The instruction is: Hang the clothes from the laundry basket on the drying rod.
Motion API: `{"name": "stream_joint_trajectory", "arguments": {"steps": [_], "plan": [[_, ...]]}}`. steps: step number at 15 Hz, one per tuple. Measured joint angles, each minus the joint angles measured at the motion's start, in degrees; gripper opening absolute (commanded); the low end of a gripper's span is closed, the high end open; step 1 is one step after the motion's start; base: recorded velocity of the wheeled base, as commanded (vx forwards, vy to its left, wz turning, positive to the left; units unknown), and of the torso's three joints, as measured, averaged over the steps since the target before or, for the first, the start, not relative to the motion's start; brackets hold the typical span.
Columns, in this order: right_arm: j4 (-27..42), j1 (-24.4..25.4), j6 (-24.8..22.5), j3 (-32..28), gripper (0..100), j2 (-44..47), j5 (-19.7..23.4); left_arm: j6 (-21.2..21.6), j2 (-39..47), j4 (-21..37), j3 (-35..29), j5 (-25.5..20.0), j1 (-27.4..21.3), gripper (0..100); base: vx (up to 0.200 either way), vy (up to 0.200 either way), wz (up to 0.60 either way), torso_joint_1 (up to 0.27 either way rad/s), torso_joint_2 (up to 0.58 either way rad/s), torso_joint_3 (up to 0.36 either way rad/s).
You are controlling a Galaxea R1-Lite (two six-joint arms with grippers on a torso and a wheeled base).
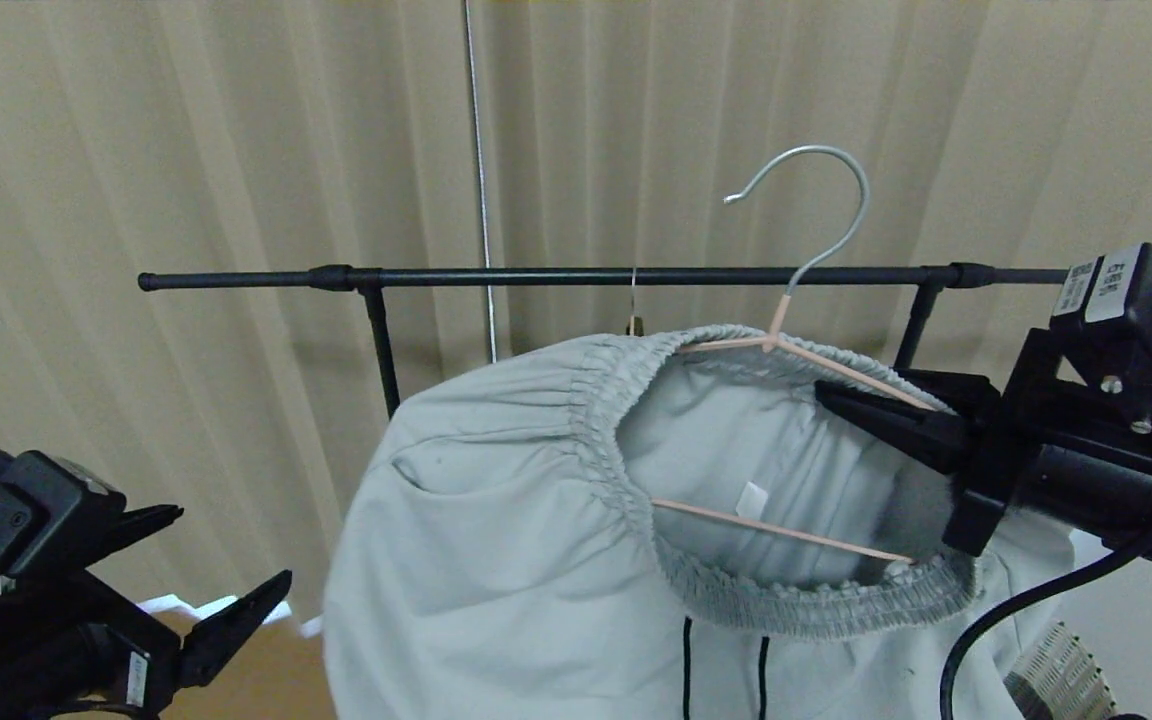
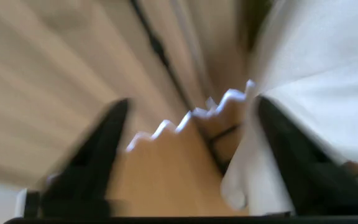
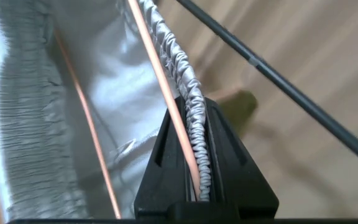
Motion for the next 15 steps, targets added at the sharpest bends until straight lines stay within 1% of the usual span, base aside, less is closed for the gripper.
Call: {"name": "stream_joint_trajectory", "arguments": {"steps": [2,3,5,7,12,15], "plan": [[1.8,-1.3,-0.1,0.0,0,-0.7,-0.6,-1.7,-1.9,0.1,-0.8,-1.5,-0.3,100,0.000,0.000,0.00,0.000,0.00,0.000],[5.7,-2.3,0.0,0.0,0,-1.8,-1.0,-3.2,-3.2,0.1,-1.0,-1.6,-0.2,100,0.000,0.000,0.00,0.000,0.00,0.000],[14.7,-5.7,-0.1,0.0,0,-5.5,-1.9,-8.8,-6.2,0.2,-0.9,-1.7,0.7,100,0.000,0.000,0.00,0.000,0.00,0.000],[20.2,-9.4,-0.6,-0.1,0,-9.3,-2.4,-10.8,-7.9,0.3,-0.5,-1.8,1.3,100,0.000,0.000,0.00,0.000,0.00,0.000],[34.2,-20.7,-2.0,-0.8,0,-18.3,-2.5,-11.1,-10.1,0.2,0.3,-2.0,1.5,100,0.000,0.000,0.00,0.000,0.00,0.000],[42.3,-28.7,-2.0,-2.8,0,-22.4,-2.9,-11.2,-10.4,0.1,0.2,-2.0,1.6,100,0.000,0.000,0.00,0.000,0.00,0.000]]}}
